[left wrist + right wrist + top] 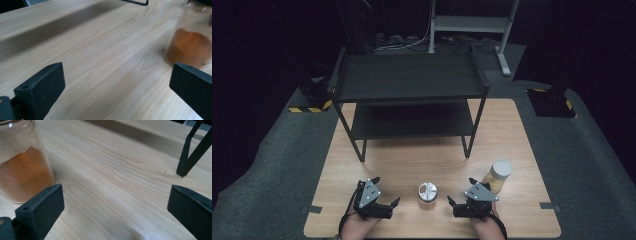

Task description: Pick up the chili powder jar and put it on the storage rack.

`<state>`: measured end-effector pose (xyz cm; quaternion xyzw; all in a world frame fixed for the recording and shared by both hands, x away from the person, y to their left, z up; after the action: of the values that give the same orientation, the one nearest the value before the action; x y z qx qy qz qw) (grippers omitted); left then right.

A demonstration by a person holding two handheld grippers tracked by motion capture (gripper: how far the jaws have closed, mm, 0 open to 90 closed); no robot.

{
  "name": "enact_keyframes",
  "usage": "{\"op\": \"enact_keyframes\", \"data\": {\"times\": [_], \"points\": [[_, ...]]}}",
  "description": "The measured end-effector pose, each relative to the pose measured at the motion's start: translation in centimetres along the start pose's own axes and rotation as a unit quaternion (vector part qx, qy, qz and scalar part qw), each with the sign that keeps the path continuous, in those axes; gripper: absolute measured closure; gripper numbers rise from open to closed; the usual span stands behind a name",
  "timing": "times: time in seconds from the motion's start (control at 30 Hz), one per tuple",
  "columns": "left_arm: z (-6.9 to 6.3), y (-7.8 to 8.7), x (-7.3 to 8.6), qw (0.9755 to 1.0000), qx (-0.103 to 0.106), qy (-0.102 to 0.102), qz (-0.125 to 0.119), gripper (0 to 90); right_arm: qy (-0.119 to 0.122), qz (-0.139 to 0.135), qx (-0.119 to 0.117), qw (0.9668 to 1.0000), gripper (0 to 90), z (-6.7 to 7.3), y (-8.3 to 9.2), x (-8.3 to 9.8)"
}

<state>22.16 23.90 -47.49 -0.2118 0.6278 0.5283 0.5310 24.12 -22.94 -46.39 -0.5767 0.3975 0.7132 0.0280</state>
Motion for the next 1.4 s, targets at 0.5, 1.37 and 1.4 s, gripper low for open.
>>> {"op": "enact_keyframes", "data": {"times": [0.5, 1.37, 1.4], "points": [[-0.5, 1.2, -1.1, 0.9989, 0.025, 0.002, -0.040, 0.5, 0.003, 0.001, 0.001, 1.0000, 0.4, 0.1, 0.0, 0.0], [-2.3, 1.4, -2.9, 0.9950, 0.064, 0.001, -0.077, 0.4, 0.003, -0.001, 0.001, 1.0000, 0.4, 0.1, 0.0, 0.0], [-2.5, 1.3, -3.1, 0.9947, 0.067, -0.001, -0.077, 0.4, 0.003, -0.001, 0.000, 1.0000, 0.4, 0.1, 0.0, 0.0]]}}
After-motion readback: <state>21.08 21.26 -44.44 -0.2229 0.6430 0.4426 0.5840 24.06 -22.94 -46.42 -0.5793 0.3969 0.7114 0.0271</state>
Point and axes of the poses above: each handheld gripper's, and its own axes: y roughly backward along the jaws, x roughly out of its underside, z roughly to its left, the point moved 4 cm from there along -y, roughly forward along the jaws, and after that the axes turned 15 degrees about -x, right-handed, at the moved point
